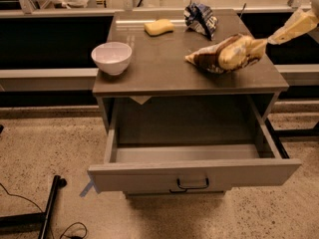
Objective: Pick brown chip bag from top drawer and place on counter
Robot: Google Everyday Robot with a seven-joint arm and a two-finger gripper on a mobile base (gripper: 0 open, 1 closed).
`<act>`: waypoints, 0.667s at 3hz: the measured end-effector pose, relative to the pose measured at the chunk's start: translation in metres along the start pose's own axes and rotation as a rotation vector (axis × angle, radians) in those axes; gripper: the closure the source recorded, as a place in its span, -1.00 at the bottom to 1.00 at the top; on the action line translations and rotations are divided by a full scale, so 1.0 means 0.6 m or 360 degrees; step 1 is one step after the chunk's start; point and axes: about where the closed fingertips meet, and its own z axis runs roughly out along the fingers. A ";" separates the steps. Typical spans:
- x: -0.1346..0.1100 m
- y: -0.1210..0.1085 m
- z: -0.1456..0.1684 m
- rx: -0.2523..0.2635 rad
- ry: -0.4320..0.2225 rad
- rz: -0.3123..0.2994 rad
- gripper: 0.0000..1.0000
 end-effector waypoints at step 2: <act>0.047 -0.011 -0.069 0.0053 0.0005 0.0058 -1.00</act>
Offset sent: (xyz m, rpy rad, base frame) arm -0.0230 -0.0351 0.0040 0.0310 -0.0112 -0.0241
